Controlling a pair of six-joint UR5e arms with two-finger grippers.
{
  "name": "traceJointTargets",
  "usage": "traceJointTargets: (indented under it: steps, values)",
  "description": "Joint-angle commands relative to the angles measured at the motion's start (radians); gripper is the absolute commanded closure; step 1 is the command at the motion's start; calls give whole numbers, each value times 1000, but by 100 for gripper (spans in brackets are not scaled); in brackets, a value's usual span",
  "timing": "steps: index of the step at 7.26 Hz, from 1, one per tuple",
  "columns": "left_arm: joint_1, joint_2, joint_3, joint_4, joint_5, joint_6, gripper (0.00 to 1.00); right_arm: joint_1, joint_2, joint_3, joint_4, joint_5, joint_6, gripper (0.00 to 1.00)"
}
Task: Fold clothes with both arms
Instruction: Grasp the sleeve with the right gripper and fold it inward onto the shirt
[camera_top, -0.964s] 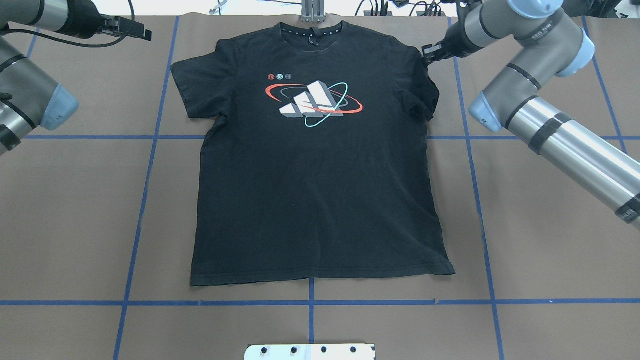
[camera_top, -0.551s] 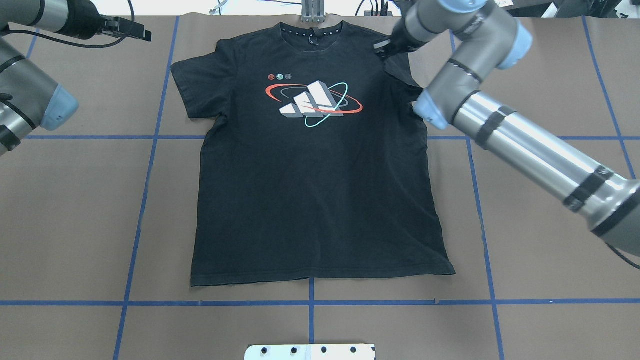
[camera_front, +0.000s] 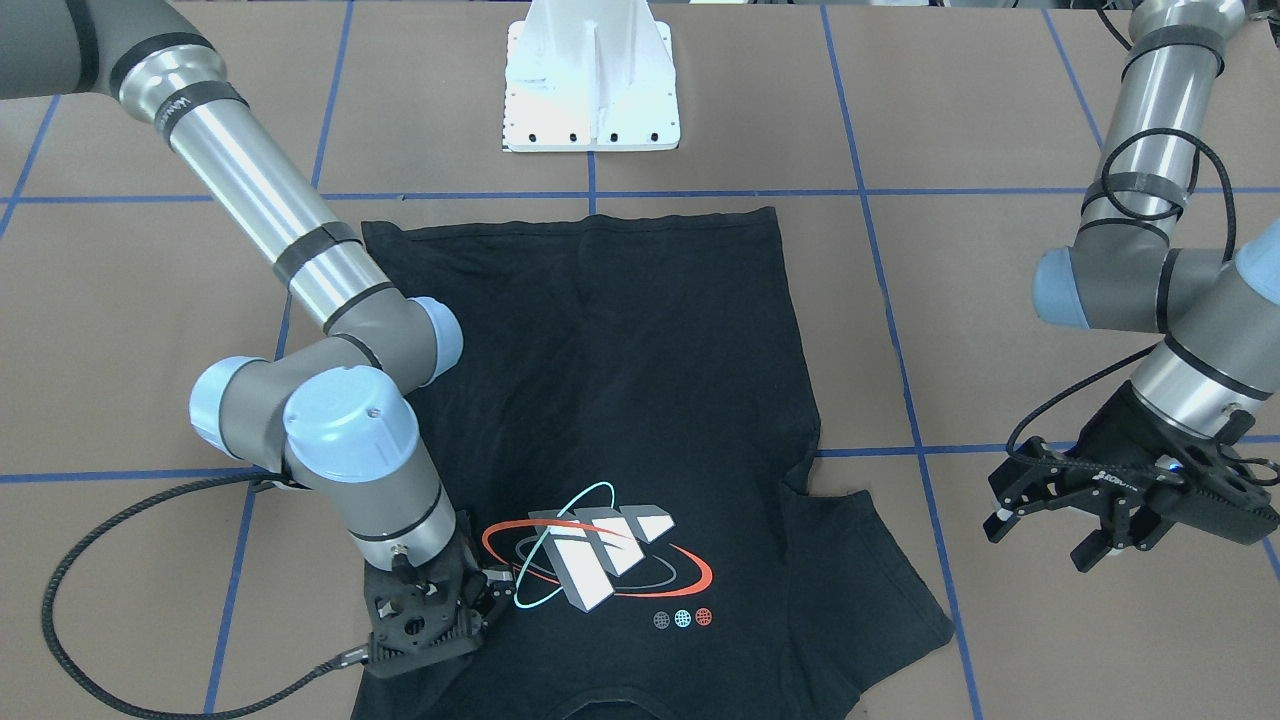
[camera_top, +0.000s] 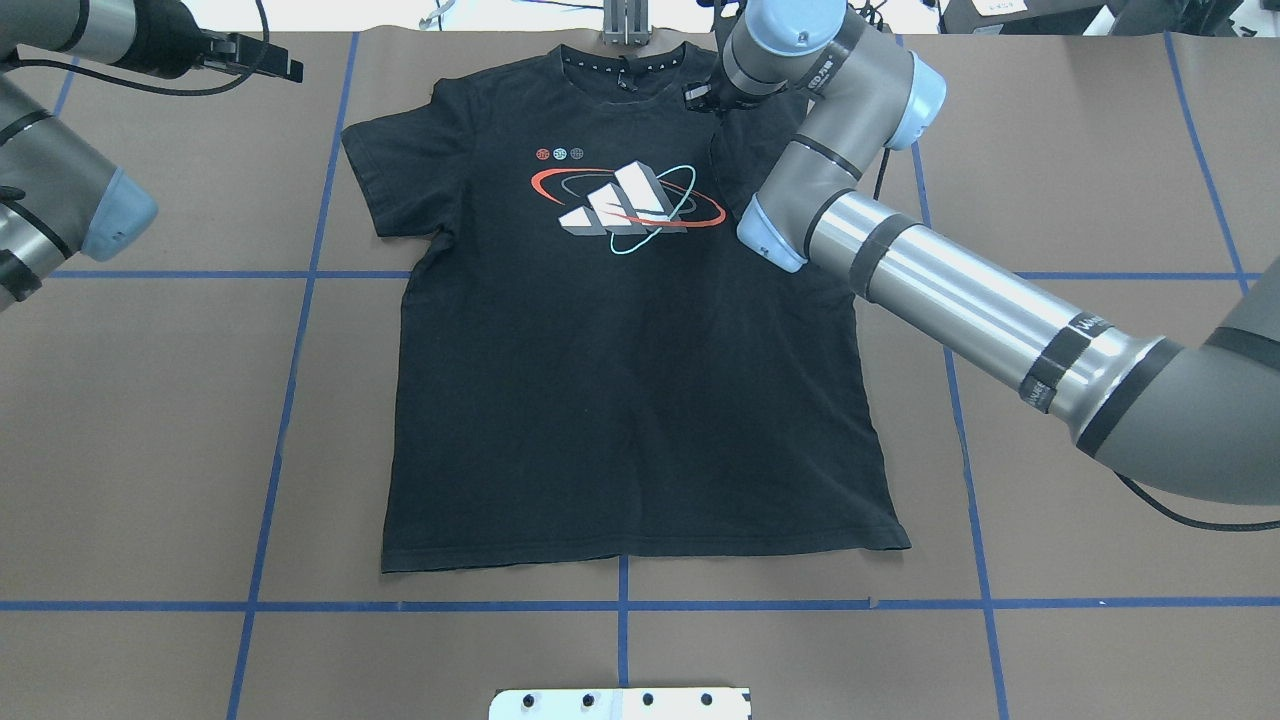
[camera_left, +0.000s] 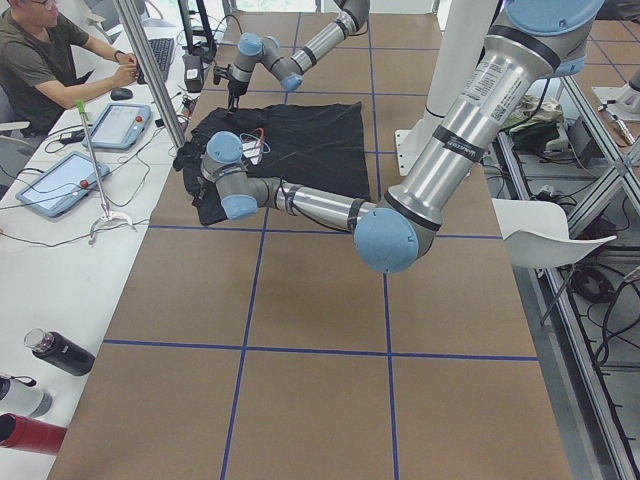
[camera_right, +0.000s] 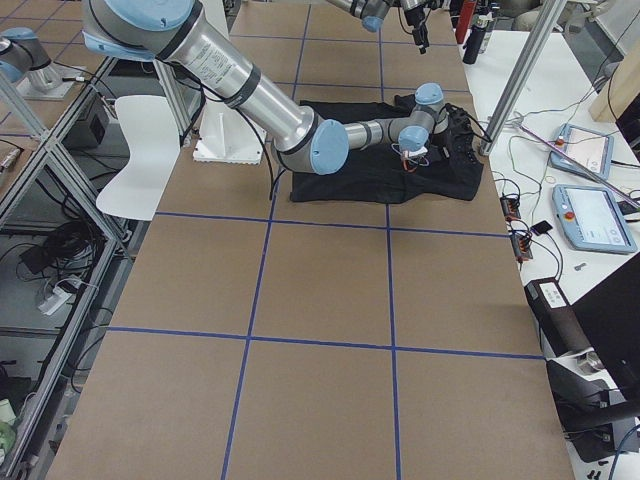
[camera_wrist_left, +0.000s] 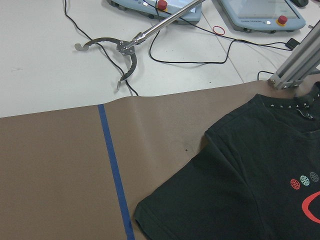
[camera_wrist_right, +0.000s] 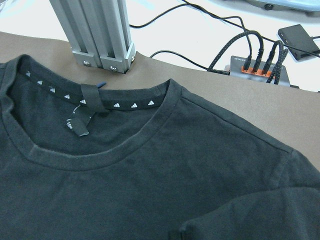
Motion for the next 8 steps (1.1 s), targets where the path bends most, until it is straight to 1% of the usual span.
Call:
traceJointTargets:
  steps: [1,2,3,4,5,6,7,8]
  values:
    - [0,0,-1,0,0,0,1,-10,26,-21,0,-20,2,100]
    - [2,0,-1,0,2,-1,1,-9,28,-20,1,-21,3,100]
    - [2,-2,0,0,2,0,1,-14,31,-17,8,-44,64,84]
    - [2,-2,3,0,3,0,1,-14,34,2,9,-43,102,2]
    - [2,-3,7,0,5,0,1,-12,31,23,9,-18,118,1]
    - [3,-12,25,-3,6,0,1,-4,19,66,9,32,149,1]
    - [5,-26,58,-31,33,-1,1,8,-13,139,6,75,199,1]
    - [29,-49,122,-101,122,-65,1,17,-64,234,3,122,310,1]
